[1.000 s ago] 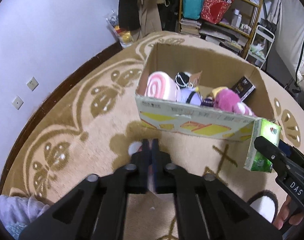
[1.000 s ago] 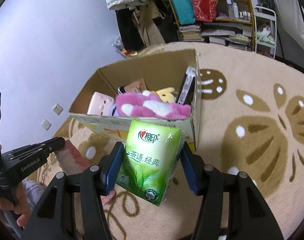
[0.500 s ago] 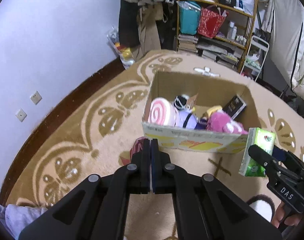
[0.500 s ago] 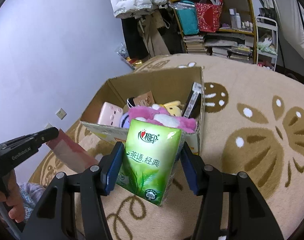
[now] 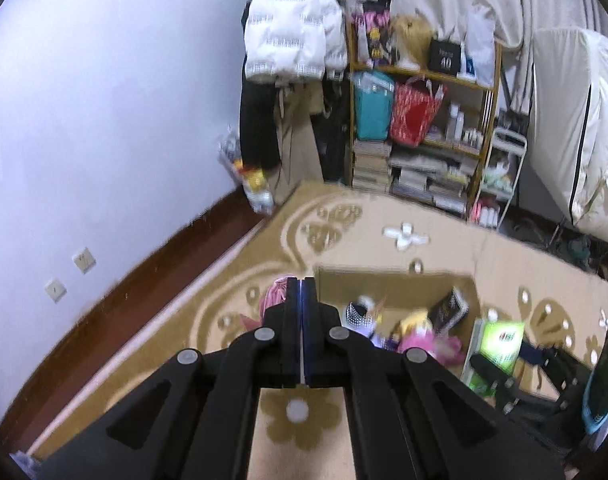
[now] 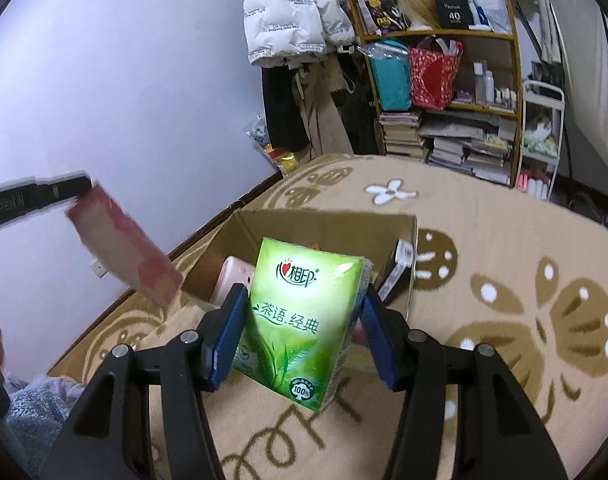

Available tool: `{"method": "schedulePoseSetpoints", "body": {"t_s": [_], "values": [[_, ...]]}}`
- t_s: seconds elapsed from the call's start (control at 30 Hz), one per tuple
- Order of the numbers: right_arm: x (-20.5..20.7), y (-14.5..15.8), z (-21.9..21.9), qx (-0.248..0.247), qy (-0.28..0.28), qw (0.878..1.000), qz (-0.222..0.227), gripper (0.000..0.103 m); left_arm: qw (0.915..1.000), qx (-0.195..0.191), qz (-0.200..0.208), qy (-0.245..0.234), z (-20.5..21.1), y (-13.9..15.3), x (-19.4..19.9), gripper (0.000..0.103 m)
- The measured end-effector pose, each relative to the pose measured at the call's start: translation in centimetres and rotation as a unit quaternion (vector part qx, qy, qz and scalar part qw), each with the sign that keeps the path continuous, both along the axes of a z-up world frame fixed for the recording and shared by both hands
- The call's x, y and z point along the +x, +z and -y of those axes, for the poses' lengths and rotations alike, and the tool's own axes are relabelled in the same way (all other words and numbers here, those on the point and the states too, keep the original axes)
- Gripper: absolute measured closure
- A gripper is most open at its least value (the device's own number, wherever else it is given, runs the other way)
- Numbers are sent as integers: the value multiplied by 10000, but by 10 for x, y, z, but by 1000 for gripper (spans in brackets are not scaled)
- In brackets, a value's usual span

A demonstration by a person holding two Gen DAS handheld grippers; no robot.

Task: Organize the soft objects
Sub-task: 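Lift the pink bag and green tissue pack over the cardboard box, then open both tools to drop the pink bag and tissue pack inside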

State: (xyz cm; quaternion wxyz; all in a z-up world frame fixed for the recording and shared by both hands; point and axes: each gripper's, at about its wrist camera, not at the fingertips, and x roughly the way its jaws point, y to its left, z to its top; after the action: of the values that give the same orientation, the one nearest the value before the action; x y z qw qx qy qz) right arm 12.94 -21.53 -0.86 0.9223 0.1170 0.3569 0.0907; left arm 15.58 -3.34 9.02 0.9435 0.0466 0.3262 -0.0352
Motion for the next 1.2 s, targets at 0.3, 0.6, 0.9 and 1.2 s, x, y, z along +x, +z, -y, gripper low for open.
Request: {"method": "schedulePoseSetpoints", "body": {"t_s": [0.3,0.6,0.9,1.2], "values": [[23,7,5,-156,-36,9998,80,44,9992,-290,181,-203,17,8,42,103],[53,-12,22,-211,-212,9995,-57,43,9958,-539,-499,-552,37,-65,71,103],[69,-38,22,-260,-191,9988,-361,37,9971,-159,-716,-186,35,-99,84,75],[65,-35,25,-117,-243,9991,-336,0,9948,-77,-1014,-19,22,-107,83,29]]}}
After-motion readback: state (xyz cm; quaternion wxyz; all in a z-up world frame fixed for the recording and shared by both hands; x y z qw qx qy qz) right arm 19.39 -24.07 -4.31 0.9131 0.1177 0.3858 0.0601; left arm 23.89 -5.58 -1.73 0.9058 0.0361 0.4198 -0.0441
